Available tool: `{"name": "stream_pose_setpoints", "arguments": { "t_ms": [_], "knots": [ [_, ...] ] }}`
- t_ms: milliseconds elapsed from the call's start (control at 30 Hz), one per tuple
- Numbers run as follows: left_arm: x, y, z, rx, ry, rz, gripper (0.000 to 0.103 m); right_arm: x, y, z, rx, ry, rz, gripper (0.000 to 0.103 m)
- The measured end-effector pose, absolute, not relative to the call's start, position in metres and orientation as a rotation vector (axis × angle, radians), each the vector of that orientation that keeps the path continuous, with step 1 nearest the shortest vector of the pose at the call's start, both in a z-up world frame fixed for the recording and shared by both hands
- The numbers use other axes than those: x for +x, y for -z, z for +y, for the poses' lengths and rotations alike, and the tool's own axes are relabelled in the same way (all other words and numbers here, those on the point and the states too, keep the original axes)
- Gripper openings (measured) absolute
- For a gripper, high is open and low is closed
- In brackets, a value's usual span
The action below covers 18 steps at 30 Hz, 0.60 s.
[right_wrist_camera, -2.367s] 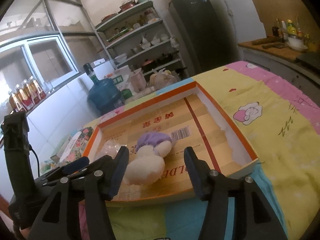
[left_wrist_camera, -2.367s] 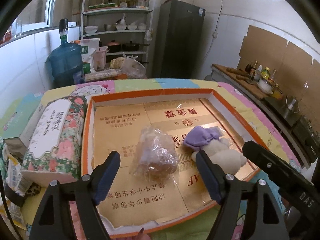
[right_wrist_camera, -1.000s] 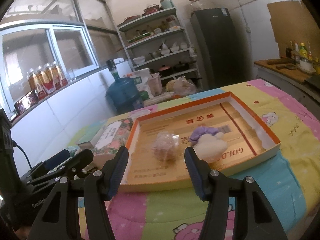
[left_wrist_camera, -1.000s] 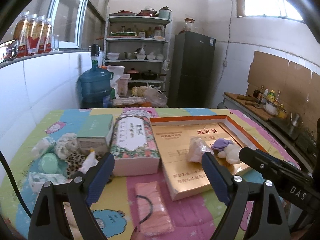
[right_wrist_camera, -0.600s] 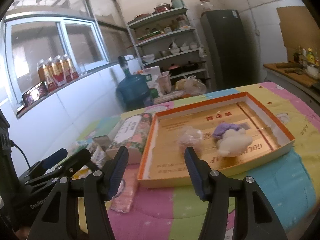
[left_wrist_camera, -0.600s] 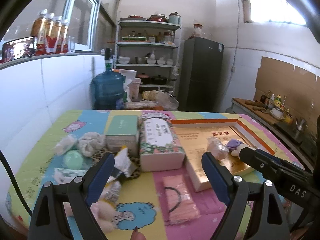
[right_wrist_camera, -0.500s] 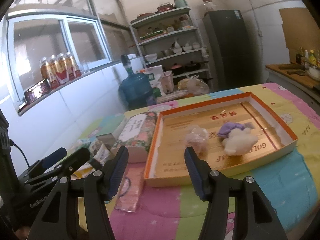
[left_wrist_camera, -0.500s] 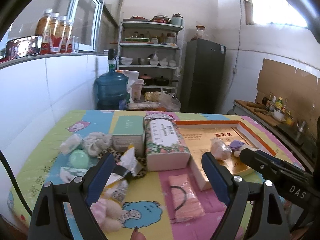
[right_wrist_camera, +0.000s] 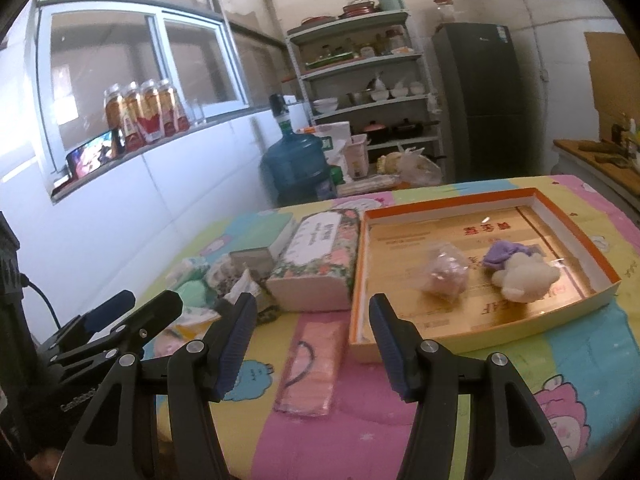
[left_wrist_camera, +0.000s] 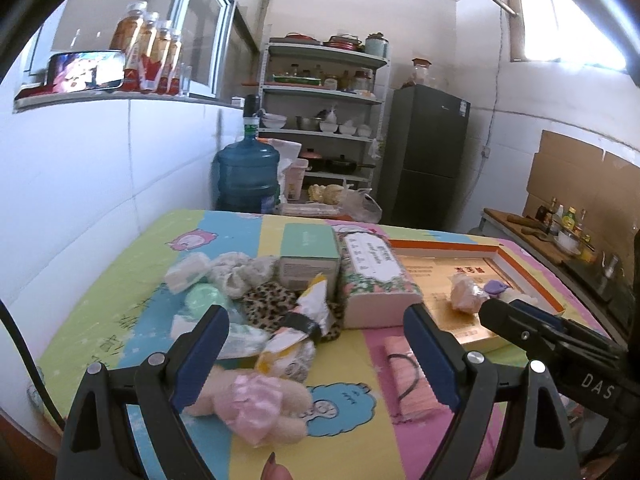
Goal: Organize soft objects
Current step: 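Withdraw both open tools from the box back toward the pile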
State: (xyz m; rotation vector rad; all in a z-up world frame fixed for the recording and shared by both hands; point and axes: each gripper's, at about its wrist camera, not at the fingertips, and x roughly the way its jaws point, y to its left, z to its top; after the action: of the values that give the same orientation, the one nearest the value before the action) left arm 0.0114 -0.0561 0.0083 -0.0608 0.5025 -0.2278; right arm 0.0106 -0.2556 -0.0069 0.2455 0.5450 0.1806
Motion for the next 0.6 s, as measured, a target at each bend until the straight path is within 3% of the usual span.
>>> {"name": "stream_pose_setpoints", "arguments": {
  "t_ms": [600],
  "knots": [
    [0.004, 0.017, 0.002, -0.093, 0.119, 0.505, 0.089, 0.022, 0.028, -0.218, 0.224, -0.238, 0.620, 0.060]
  ]
}}
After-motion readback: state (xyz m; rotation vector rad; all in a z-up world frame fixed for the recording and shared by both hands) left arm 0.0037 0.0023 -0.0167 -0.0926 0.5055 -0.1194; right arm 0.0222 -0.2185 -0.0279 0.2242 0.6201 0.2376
